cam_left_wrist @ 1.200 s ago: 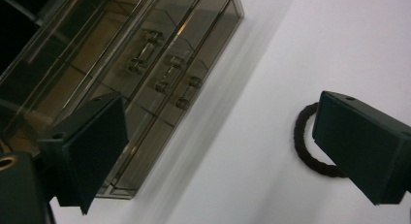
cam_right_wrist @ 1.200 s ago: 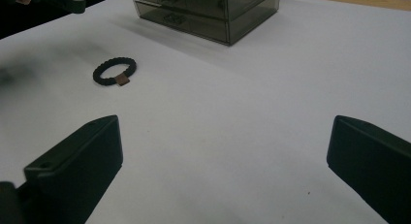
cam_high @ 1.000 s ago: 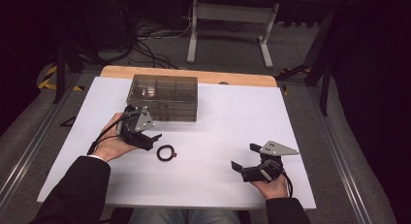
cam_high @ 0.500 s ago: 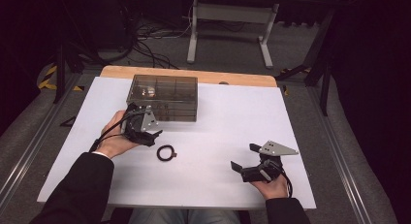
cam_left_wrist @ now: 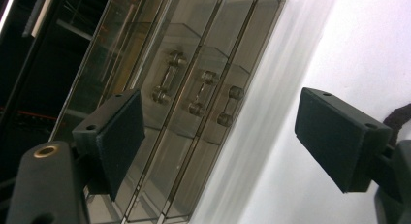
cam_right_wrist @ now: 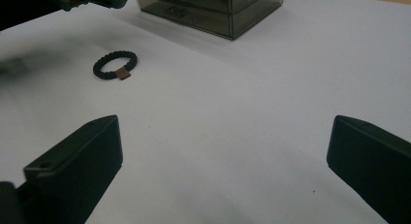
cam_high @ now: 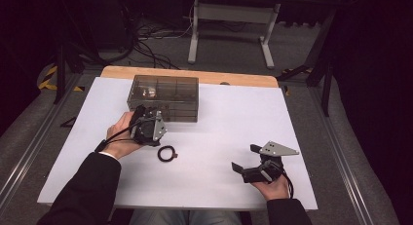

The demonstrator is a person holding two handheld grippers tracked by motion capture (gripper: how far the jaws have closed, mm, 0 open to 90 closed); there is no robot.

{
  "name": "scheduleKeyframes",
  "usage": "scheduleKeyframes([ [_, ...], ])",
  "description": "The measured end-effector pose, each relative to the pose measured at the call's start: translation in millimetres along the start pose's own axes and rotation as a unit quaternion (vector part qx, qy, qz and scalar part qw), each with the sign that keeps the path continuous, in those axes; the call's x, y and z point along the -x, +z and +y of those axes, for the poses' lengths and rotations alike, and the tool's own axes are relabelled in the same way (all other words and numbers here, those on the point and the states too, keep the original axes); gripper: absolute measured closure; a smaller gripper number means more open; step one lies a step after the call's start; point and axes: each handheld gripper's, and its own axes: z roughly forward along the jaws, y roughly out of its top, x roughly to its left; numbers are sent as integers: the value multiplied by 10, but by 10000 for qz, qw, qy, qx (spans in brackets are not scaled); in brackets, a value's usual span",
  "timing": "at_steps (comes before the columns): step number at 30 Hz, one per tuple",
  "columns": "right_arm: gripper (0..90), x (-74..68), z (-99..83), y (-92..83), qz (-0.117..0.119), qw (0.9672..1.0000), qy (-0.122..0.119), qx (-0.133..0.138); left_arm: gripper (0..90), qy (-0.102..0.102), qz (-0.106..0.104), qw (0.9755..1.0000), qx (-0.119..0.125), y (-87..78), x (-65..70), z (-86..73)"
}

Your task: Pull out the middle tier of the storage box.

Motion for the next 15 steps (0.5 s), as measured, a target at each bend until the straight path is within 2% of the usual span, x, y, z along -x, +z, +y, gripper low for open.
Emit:
scheduleKeyframes([
  [5,0,-2,-1,5,12,10000,25,-10,200,252,253,9993,-66,30,51,25],
  [8,1,-1,-1,5,10,10000,28,-12,205,299,346,9989,-61,46,69,31],
  [11,0,-2,-1,4,8,10000,21,-7,213,515,555,9971,-125,63,104,38],
  [15,1,1,-1,5,14,10000,15,-9,228,636,690,9955,-136,85,141,43],
])
